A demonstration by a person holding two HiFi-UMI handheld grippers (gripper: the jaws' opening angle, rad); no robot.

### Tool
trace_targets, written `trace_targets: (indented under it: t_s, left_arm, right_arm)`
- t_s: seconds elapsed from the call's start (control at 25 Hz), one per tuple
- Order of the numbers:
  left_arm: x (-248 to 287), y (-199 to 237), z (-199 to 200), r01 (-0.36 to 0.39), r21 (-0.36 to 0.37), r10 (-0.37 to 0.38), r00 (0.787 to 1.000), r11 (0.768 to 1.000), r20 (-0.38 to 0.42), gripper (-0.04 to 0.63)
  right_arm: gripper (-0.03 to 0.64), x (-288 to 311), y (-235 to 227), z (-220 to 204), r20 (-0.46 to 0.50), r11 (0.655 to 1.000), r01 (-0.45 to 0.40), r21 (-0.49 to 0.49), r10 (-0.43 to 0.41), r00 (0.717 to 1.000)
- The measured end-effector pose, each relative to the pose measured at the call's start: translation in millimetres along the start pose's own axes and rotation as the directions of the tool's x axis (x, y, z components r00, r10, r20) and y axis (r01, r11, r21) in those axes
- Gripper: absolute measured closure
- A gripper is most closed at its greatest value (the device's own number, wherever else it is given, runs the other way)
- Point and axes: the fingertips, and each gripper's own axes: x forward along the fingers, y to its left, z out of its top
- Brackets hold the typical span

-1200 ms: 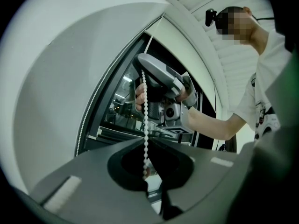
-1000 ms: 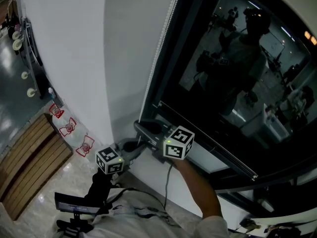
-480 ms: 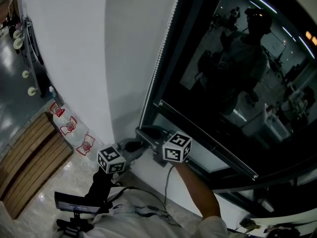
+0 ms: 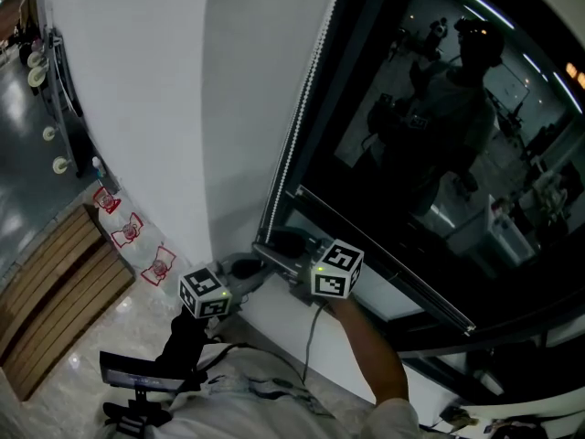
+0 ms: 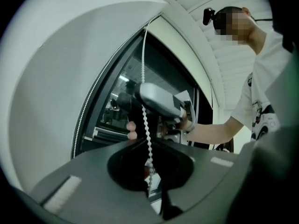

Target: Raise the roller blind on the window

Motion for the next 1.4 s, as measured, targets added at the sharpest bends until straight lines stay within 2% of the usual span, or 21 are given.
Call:
trace_targets:
  t_s: [0.2, 0.36, 0.6, 0.84, 1.2, 1.4]
  left_arm:
    - [1, -2, 0, 0.006, 0.002, -0.006, 1.0, 1.0, -0.003, 0.597]
    - [2, -5, 0, 0.015, 0.008, -0.015, 1.0, 1.0, -0.005, 0.597]
    - [3, -6, -2, 0.018, 0.006, -0.018, 1.0, 1.0, -0.008, 0.597]
    - [2, -4, -1, 0.014, 0.006, -0.014, 1.0, 1.0, -0.008, 0.597]
    - [3, -5, -2, 0.015, 0.005, -0.015, 1.0, 1.0, -0.014, 0.597]
    - [0, -3, -7, 0.011, 0.005, -0.011, 1.0, 1.0, -0.015, 0.597]
  right_arm:
    - [0.465, -9, -4, 53, 0.092, 0.999, -0.009, -0.032, 0.012, 0.996]
    - [0.474, -11, 7, 109, 0.167, 0.995, -0.04, -0.097, 0.056, 0.984]
    - [0.474, -14, 33, 192, 0.257, 0.972, -0.073, -0.224, 0.131, 0.957]
    - [0.488, -25, 50, 261, 0.323, 0.947, -0.054, -0.318, 0.162, 0.932]
    - [0.514, -41, 55, 337, 0.445, 0.94, -0.033, -0.34, 0.191, 0.875]
    - [0.528, -41, 59, 355, 0.46, 0.933, -0.03, -0.358, 0.204, 0.864]
